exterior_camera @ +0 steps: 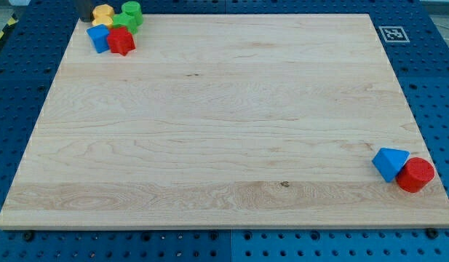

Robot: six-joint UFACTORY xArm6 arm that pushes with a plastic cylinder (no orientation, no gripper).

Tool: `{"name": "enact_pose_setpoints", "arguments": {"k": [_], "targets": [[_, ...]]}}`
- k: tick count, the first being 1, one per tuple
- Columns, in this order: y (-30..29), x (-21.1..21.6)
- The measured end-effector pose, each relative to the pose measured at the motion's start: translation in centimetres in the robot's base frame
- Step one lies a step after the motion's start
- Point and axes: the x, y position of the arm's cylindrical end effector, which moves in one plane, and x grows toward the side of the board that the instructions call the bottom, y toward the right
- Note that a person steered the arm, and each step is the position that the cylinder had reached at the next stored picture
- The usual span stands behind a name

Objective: Move the red star to the left center of the board

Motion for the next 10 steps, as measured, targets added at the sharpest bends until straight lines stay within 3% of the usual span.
{"name": "enact_pose_setpoints", "arguments": {"k": [2,4,7,10], "targets": [[0.1,3.8],[-0.2,-0.9],[6.2,0.5],[9.4,9.7]]}}
